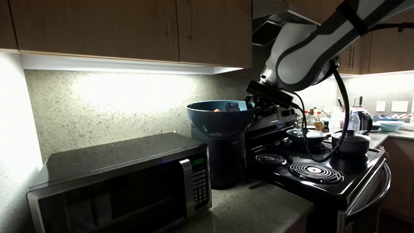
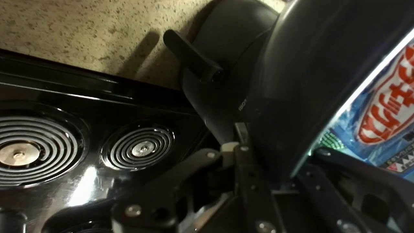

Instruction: Move the bowl to the top of the air fryer

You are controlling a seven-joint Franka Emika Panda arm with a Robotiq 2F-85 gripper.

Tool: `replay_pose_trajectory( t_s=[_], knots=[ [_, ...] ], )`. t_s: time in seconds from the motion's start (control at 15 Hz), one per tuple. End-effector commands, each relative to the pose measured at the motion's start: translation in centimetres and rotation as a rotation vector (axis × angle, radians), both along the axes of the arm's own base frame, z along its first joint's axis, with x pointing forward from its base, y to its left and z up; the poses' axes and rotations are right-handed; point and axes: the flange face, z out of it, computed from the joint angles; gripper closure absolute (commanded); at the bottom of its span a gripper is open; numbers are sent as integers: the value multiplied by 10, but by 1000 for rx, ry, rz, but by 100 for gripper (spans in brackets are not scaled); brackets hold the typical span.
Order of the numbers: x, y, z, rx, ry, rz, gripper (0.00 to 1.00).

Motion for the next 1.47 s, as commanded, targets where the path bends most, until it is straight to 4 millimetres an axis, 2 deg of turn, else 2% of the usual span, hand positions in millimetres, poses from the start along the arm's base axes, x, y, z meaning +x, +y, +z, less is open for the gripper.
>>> replay_pose_trajectory(
  t_s=[0.0, 0.27, 0.33, 0.53, 0.6, 0.93, 1.4],
  knots=[
    [28, -14, 32, 29, -108, -145, 98],
    [46, -25, 49, 29, -178, -279, 98],
    [36, -23, 24, 15, -101, -216, 92],
    [43, -27, 30, 19, -125, -253, 92],
    [43, -27, 30, 19, -124, -253, 98],
    [71, -36, 11, 42, -158, -299, 98],
    [114, -36, 20, -19, -286, -358, 98]
  ],
)
